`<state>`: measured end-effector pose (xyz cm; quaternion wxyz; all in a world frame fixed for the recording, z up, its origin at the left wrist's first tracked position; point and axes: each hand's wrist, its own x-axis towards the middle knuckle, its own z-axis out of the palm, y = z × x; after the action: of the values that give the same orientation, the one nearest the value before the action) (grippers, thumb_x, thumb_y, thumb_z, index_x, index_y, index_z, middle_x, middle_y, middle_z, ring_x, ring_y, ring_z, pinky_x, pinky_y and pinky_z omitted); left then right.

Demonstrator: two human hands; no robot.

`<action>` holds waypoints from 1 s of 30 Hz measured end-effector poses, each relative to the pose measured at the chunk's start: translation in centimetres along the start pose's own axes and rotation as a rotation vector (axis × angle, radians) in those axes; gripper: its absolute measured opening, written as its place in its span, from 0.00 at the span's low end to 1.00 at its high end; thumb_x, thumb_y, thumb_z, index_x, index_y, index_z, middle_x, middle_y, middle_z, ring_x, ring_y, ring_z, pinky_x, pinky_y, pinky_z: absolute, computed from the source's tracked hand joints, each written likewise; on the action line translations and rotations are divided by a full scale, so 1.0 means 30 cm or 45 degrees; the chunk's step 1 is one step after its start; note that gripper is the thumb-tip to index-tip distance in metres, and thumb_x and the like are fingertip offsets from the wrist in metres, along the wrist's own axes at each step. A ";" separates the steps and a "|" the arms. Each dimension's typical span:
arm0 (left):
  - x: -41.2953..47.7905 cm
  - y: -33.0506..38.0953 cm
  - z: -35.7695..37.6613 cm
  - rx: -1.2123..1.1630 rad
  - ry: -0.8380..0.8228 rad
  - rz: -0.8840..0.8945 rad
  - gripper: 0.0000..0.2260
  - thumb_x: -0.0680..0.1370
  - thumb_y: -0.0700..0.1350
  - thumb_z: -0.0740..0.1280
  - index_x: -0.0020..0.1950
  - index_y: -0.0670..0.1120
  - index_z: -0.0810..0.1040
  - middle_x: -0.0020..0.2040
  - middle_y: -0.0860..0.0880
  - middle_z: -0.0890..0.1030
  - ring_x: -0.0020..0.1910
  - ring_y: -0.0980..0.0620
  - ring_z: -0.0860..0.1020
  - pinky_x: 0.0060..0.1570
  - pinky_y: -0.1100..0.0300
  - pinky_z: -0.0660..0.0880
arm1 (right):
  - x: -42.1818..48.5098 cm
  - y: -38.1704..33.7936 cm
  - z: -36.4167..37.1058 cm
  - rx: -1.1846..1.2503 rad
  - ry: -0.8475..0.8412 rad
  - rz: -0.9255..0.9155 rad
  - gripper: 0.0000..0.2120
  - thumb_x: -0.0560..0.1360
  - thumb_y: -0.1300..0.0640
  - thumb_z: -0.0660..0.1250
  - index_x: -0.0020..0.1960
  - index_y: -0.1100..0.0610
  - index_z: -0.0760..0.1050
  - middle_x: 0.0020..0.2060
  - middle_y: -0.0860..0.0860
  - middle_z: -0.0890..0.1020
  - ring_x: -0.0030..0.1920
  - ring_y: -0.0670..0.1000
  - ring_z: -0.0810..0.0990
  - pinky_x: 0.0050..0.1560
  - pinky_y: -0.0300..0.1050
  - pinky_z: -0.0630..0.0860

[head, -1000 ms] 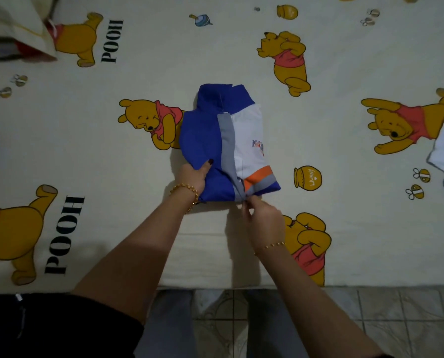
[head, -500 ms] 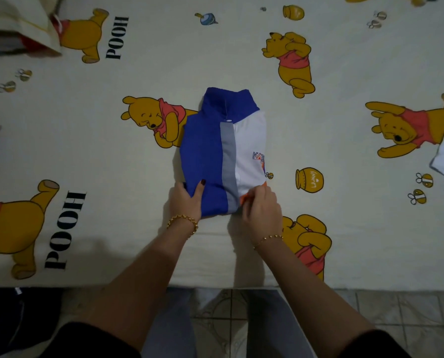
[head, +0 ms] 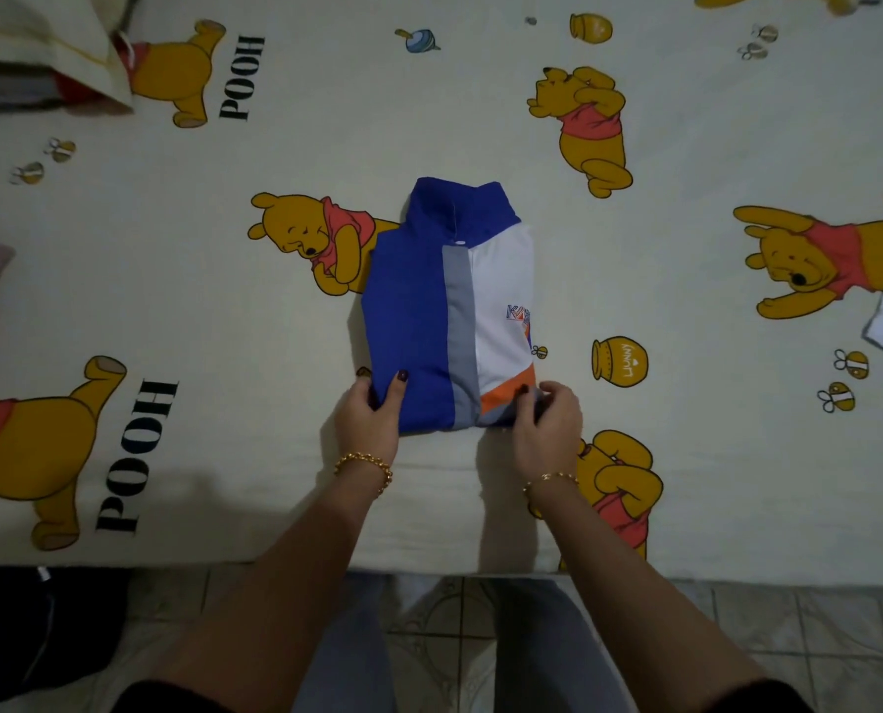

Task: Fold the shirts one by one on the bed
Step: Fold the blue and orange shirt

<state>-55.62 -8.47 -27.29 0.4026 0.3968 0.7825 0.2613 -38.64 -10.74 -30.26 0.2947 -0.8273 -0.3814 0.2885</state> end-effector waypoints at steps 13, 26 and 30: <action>-0.043 -0.182 -0.098 0.095 -0.270 -0.029 0.14 0.77 0.57 0.63 0.42 0.47 0.78 0.39 0.49 0.81 0.41 0.49 0.80 0.42 0.51 0.77 | -0.077 0.107 -0.137 0.067 -0.382 -0.068 0.12 0.80 0.57 0.61 0.40 0.60 0.74 0.34 0.51 0.77 0.35 0.47 0.73 0.36 0.43 0.68; -0.042 -0.176 -0.129 0.094 -0.260 -0.086 0.12 0.80 0.51 0.60 0.42 0.46 0.76 0.43 0.44 0.81 0.47 0.42 0.79 0.50 0.47 0.76 | -0.041 0.054 -0.163 0.042 -0.657 0.089 0.11 0.77 0.54 0.65 0.42 0.62 0.76 0.34 0.51 0.78 0.34 0.48 0.74 0.31 0.35 0.69; 0.038 -0.028 -0.085 -0.012 -0.037 -0.032 0.09 0.80 0.55 0.59 0.48 0.50 0.72 0.43 0.55 0.78 0.44 0.51 0.78 0.47 0.50 0.78 | 0.040 -0.032 -0.102 0.103 -0.383 0.119 0.21 0.81 0.47 0.56 0.40 0.62 0.73 0.35 0.53 0.76 0.37 0.51 0.72 0.37 0.45 0.67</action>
<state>-58.52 -8.22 -27.01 0.4189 0.3888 0.7802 0.2542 -36.29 -10.09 -27.87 0.2535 -0.7792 -0.3704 0.4376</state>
